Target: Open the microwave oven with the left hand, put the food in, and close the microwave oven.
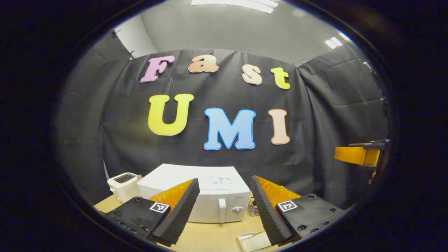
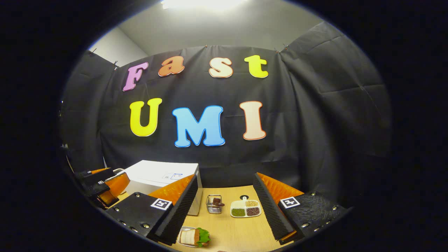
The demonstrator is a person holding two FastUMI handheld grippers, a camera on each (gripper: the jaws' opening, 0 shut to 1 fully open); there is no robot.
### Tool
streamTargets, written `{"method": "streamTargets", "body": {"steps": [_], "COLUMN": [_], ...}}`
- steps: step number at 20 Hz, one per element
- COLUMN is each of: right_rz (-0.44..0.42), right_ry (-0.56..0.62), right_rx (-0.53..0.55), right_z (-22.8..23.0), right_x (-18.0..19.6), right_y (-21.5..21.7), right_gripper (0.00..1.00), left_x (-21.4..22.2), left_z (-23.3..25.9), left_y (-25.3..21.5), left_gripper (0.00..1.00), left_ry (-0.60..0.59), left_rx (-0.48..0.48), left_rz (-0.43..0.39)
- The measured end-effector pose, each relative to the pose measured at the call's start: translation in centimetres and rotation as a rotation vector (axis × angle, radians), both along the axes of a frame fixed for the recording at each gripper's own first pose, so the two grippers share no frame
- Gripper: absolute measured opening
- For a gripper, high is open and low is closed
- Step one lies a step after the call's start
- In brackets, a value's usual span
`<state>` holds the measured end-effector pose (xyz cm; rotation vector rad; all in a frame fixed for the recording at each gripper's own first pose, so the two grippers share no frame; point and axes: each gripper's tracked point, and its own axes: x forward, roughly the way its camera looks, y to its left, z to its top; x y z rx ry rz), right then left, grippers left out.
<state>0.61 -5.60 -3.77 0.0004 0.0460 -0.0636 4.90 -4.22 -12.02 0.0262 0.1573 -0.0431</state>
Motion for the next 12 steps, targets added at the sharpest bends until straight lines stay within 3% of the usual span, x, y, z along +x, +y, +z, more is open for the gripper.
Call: {"method": "streamTargets", "body": {"steps": [11,12], "right_rz": [-0.07,-0.076], "right_ry": [0.024,0.028], "right_rx": [-0.043,-0.045], "right_z": [-1.2,-1.4], "right_x": [-0.4,-0.4], "right_y": [-2.5,-2.7], "right_gripper": [0.97,0.96], "left_x": [8.5,9.3], "left_z": [-15.9,-17.2], "left_y": [0.3,0.5], "left_gripper": [0.99,0.94], "left_ry": [0.243,0.265], "left_rx": [-0.01,-0.014], "left_rz": [0.015,0.018]}}
